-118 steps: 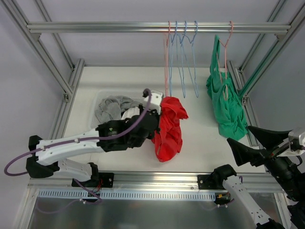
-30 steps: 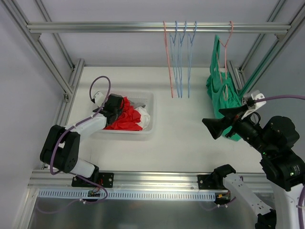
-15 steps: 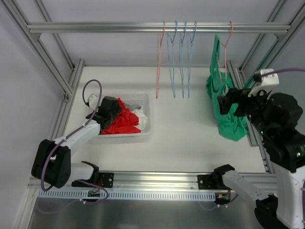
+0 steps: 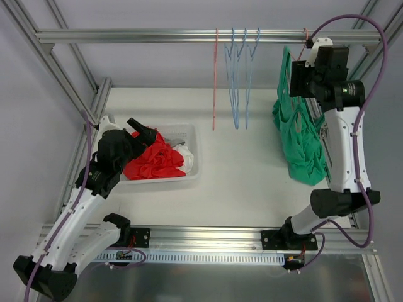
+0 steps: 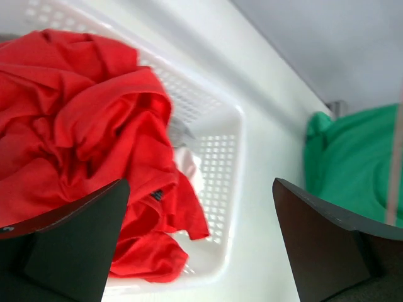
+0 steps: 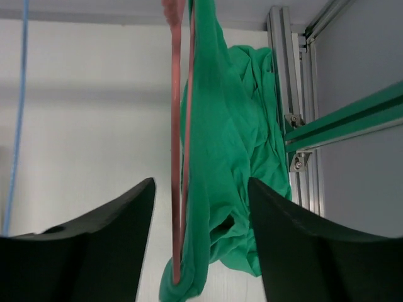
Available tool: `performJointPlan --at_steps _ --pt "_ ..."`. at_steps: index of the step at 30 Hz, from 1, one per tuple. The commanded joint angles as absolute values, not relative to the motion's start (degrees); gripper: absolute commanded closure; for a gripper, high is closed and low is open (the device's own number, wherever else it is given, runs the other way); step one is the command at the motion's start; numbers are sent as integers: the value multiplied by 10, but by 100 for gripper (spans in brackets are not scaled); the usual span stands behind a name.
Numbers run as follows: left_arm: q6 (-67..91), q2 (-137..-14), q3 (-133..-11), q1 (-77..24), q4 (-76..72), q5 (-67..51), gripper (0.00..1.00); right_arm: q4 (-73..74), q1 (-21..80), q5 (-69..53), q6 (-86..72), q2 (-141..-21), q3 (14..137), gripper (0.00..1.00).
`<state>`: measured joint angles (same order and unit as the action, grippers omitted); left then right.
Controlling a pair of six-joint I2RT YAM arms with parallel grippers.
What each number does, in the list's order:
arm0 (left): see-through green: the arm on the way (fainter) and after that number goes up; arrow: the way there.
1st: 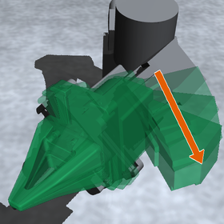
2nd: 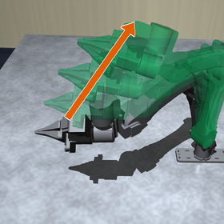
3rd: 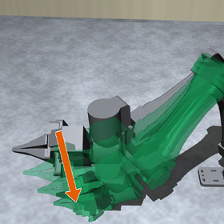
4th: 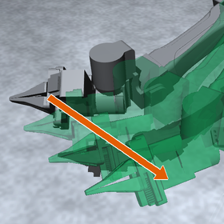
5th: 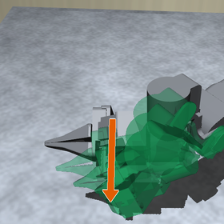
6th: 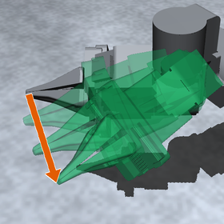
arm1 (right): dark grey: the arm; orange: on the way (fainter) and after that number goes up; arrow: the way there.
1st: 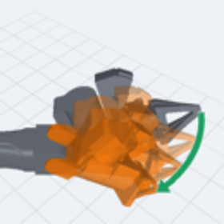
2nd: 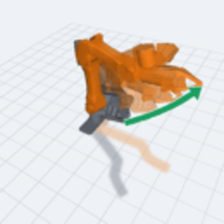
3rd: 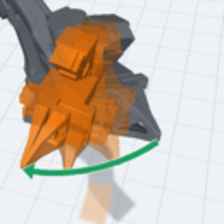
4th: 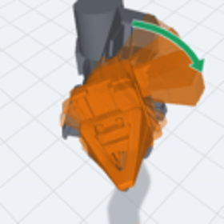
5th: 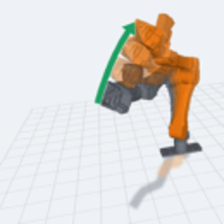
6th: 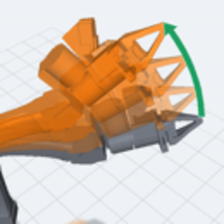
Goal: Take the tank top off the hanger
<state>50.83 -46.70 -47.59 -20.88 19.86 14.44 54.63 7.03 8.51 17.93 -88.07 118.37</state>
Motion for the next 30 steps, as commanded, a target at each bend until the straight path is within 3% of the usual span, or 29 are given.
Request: performJointPlan --at_steps 1,2,3,5,6,8,11,22,30 --pt "446 -427 -503 -206 234 68 1 543 62 51 185 -906 1244 42" --pt "440 -421 -504 -207 236 61 1 543 62 48 182 -912 1248 47" --pt "428 -417 -506 -208 241 49 1 541 62 48 178 -916 1252 61" --pt "418 -407 -510 -208 255 41 1 538 63 42 174 -918 1254 74" --pt "408 -407 -512 -208 259 35 1 535 63 38 168 -918 1255 85" --pt "402 -406 -511 -209 269 30 1 530 63 33 163 -913 1252 87" --pt "392 -410 -504 -209 272 21 1 522 64 24 152 -907 1250 98" --pt "367 -425 -504 -218 273 -26 1 385 63 -45 85 -848 1217 100" --pt "337 -419 -531 -272 260 -63 1 409 63 -82 72 -794 1174 100"
